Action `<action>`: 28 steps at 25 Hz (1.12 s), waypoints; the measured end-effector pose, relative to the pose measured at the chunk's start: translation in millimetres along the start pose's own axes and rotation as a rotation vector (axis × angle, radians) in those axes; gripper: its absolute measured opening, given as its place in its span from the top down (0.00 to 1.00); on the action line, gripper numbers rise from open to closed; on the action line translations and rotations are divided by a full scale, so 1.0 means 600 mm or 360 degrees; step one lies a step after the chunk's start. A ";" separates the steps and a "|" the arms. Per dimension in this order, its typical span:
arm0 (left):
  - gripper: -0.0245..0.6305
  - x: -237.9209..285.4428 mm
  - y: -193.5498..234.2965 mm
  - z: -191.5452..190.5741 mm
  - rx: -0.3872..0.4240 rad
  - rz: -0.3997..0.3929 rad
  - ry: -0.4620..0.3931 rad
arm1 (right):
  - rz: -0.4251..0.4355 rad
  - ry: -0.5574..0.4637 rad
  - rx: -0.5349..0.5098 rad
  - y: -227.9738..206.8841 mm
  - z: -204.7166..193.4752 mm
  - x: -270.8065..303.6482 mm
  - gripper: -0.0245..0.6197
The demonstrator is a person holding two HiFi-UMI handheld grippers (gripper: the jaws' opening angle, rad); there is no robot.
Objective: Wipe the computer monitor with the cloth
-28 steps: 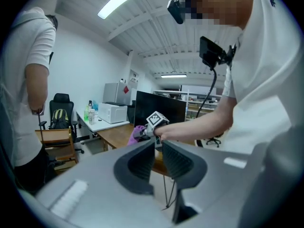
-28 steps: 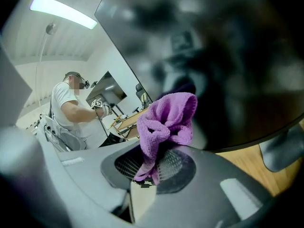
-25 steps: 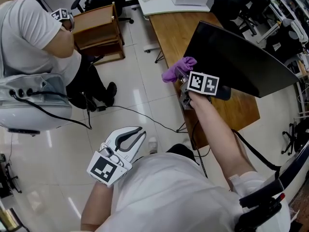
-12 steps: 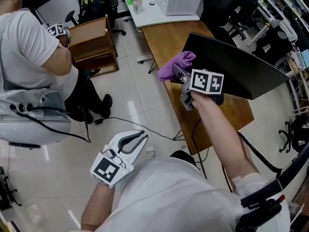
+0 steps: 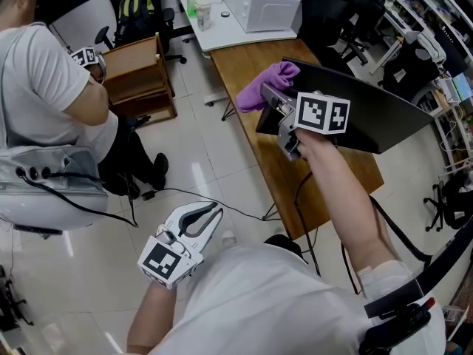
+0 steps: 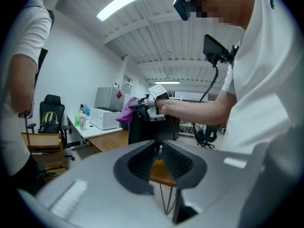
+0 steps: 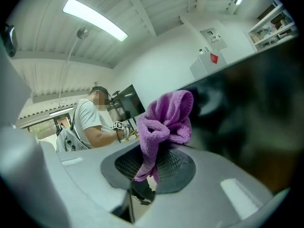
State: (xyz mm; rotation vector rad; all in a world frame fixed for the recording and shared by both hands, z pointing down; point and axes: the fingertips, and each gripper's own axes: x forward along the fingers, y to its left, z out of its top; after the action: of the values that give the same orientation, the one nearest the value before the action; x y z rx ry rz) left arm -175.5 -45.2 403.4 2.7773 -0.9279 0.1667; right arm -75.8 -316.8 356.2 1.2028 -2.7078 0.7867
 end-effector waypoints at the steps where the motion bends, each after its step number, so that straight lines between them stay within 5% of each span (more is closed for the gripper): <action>1: 0.85 -0.001 0.000 0.000 0.0005 -0.0002 -0.0004 | 0.0007 -0.0010 -0.0010 0.004 0.009 -0.002 0.87; 14: 0.85 0.007 0.005 -0.005 -0.0045 -0.0049 -0.0039 | 0.0038 -0.0088 -0.0126 0.032 0.026 -0.050 0.87; 22: 0.85 0.086 -0.032 -0.007 0.0064 -0.0342 0.0049 | -0.0340 -0.0117 -0.0213 -0.047 -0.067 -0.279 0.87; 28: 0.85 0.150 -0.126 0.024 0.0187 -0.0478 0.0040 | -0.0586 -0.0234 -0.0241 -0.082 -0.122 -0.498 0.87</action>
State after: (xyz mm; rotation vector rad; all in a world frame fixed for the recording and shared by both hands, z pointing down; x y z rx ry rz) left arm -57.3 -41.8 392.5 2.9720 -0.5000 0.2135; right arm 155.4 -108.0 360.0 1.7073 -2.4782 0.4538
